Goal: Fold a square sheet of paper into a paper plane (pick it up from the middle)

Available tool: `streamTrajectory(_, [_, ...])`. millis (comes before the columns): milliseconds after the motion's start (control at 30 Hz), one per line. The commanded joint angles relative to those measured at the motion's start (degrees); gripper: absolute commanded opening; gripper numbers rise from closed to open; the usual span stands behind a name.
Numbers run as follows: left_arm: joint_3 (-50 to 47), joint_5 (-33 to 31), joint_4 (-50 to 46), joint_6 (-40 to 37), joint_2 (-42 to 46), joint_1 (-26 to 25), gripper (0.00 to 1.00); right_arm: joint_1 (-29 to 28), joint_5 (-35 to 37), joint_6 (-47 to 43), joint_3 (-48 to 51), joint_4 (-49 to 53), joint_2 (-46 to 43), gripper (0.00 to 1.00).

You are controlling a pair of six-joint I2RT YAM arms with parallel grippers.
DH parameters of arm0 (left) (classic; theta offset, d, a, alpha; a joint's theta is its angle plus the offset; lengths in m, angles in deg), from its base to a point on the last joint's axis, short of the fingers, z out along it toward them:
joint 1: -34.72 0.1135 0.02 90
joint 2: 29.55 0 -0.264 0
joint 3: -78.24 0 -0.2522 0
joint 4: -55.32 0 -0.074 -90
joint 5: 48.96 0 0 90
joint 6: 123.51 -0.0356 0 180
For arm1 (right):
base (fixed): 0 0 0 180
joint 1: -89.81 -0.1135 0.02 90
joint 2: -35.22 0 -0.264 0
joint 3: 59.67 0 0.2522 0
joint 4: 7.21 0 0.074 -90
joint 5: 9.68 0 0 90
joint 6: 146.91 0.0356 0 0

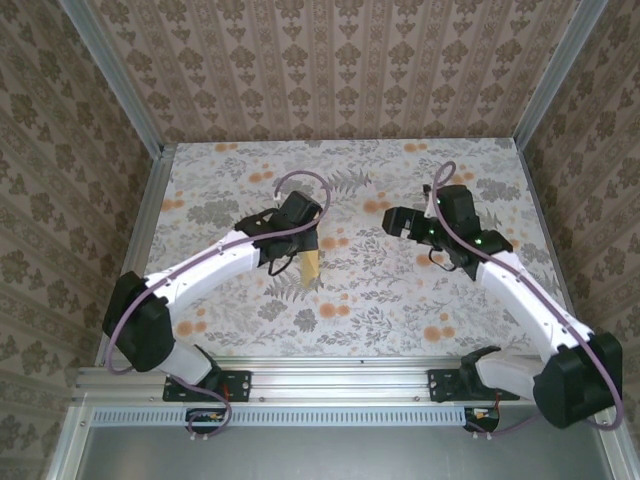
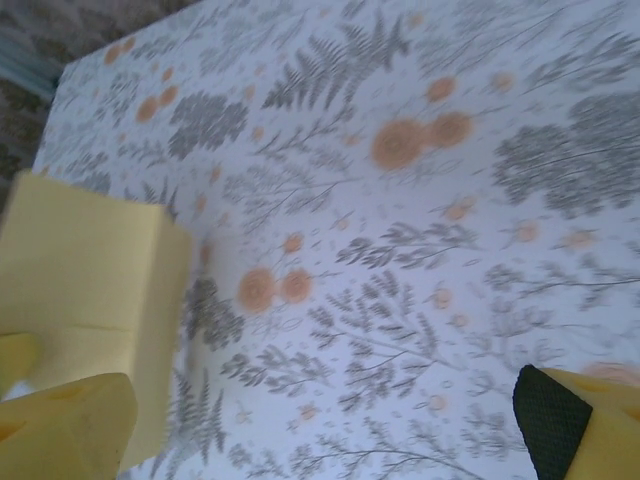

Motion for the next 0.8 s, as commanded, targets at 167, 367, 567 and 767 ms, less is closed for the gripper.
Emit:
streamTrajectory(167, [12.68, -26.77, -30.14, 1.18, -5.51, -4.09, 0.07, 2.72, 10.60, 2.75, 8.46, -1.53, -9.47, 1.00])
streamTrajectory(367, [18.96, -29.64, -34.30, 4.51, -17.89, -6.41, 0.07, 5.74, 3.90, 5.58, 8.94, -1.25, -10.49, 1.00])
streamTrajectory(567, [25.57, -28.50, -33.51, 4.85, -29.44, -8.57, 0.07, 6.95, 2.05, 4.91, 10.78, -2.25, -10.75, 1.00])
streamTrajectory(767, [29.90, -22.95, -29.37, 3.76, -37.61, -10.74, 0.08, 7.49, 4.54, 5.19, 11.23, -0.68, -11.12, 1.00])
